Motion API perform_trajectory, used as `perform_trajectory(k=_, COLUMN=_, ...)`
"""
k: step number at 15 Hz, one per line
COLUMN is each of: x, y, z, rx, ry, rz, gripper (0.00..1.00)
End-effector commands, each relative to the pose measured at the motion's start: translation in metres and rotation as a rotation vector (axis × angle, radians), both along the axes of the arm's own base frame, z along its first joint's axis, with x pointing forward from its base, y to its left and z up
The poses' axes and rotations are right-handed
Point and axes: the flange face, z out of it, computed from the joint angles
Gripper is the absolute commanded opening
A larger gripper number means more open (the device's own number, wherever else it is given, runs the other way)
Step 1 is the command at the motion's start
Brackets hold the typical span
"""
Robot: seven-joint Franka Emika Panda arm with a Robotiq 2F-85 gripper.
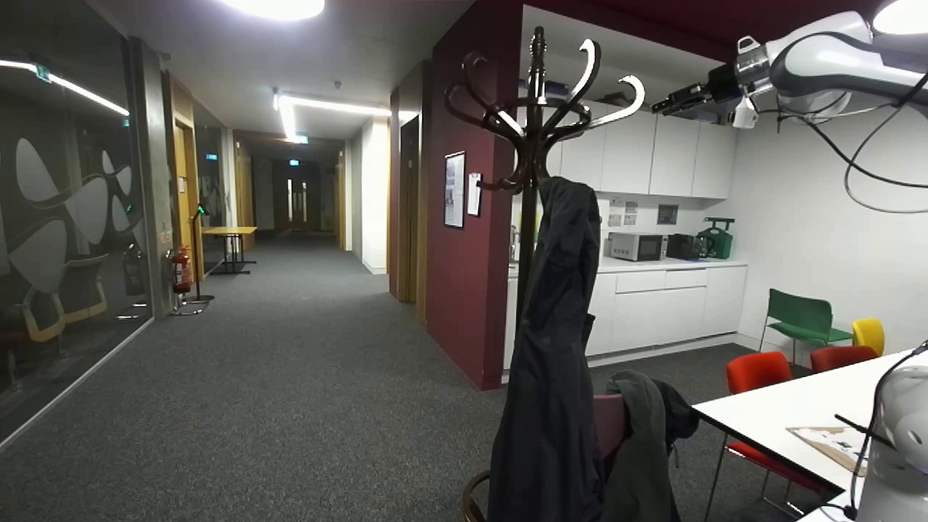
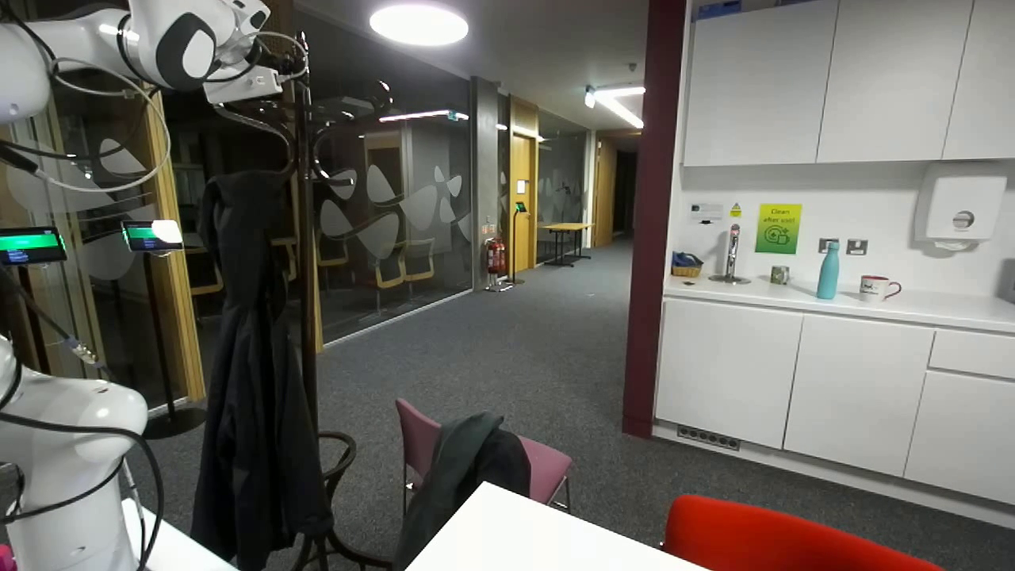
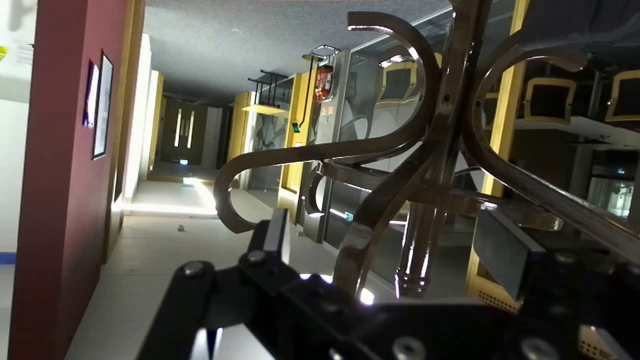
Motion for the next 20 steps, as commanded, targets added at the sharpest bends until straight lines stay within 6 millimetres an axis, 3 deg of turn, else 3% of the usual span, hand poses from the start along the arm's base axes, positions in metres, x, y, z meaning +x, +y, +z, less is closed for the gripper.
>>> perform_trajectory(k=1, x=0.002, y=-0.01, z=0.013, rx=-0.017, ry=-0.055, rz=-0.043, gripper=1.0)
perform_trajectory(k=9, x=0.004, y=-0.031, z=0.013, rx=-0.015, ry=-0.069, rz=-0.099, gripper=1.0)
perform_trajectory(k=16, x=0.008, y=-0.069, z=0.009, rx=-0.002, ry=-0.06, rz=-0.19, gripper=1.0)
perform_trajectory(k=20, x=0.004, y=-0.069, z=0.008, rx=0.006, ry=-0.043, rz=-0.185, gripper=1.0)
